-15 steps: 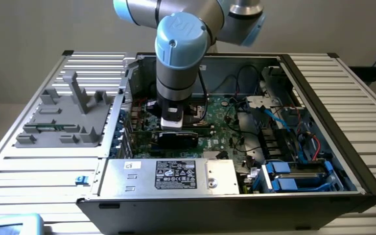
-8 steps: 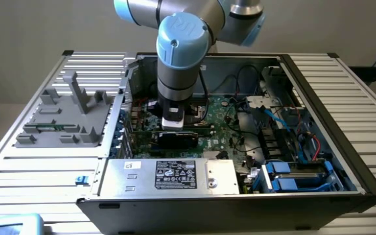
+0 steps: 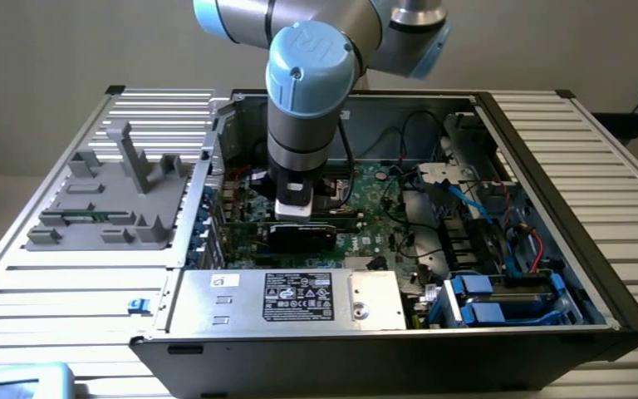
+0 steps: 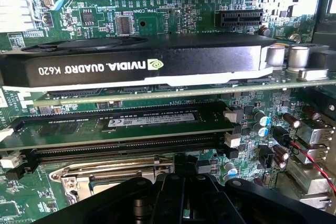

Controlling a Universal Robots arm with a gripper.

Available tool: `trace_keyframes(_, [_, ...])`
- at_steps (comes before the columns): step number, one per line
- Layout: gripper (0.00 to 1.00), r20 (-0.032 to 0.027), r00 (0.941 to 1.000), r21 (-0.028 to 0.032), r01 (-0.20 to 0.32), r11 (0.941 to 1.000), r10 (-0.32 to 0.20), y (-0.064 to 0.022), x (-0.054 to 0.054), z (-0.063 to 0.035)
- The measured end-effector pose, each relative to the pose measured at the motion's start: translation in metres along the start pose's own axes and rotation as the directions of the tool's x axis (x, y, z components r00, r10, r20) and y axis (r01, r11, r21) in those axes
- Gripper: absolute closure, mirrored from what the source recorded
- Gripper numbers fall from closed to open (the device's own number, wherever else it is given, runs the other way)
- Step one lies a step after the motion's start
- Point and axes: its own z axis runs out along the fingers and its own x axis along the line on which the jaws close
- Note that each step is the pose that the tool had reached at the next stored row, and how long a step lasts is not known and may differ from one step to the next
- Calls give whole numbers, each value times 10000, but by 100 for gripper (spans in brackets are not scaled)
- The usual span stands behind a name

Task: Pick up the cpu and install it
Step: 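Install the second cpu locking lever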

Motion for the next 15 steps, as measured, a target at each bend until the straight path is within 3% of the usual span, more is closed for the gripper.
trace_keyframes(7, [89, 6, 10000, 0, -1, 10000, 1, 1, -1, -9])
trace_keyframes(15, [89, 0, 10000, -96, -8, 10000, 8, 3, -8, -9])
